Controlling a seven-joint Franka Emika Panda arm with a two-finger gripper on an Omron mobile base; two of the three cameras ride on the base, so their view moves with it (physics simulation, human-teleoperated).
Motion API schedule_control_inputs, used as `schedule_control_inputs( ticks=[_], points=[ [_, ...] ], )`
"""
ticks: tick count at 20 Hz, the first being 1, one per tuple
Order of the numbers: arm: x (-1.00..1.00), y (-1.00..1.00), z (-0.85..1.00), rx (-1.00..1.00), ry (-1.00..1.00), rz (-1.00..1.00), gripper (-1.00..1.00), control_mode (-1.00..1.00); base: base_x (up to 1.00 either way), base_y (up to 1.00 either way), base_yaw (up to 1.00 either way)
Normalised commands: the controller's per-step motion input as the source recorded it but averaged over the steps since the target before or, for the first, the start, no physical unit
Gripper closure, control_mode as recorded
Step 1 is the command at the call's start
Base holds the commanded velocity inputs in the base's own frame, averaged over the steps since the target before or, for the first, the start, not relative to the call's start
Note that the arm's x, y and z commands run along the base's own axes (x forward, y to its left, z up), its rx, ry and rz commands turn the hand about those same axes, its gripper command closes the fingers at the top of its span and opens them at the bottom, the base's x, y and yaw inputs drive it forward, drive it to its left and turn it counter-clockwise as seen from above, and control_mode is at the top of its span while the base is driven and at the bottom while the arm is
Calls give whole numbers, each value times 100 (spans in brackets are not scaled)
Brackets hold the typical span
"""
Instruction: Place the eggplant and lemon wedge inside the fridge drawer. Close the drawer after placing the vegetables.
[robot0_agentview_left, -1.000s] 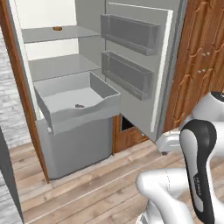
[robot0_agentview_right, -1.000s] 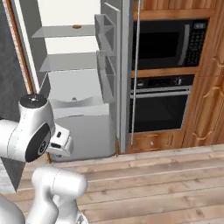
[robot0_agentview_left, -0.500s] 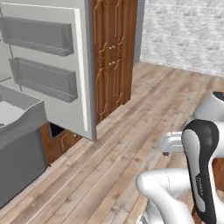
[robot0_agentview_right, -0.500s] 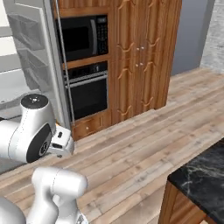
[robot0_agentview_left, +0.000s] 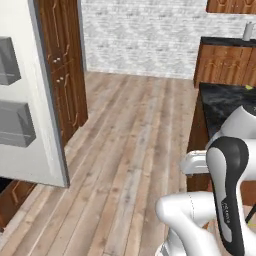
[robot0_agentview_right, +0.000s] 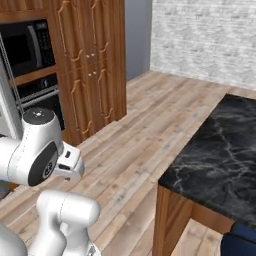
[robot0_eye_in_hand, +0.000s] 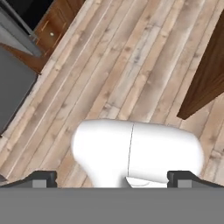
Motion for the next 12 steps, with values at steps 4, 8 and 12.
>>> schedule_control_inputs(
  ticks=[4,8,12],
  points=[
    [0,0,0,0,0,0,-100,100,81,66,-29],
    [0,0,0,0,0,0,-100,100,90,64,-18],
    [0,0,0,0,0,0,-100,100,88,0,-26]
  ],
)
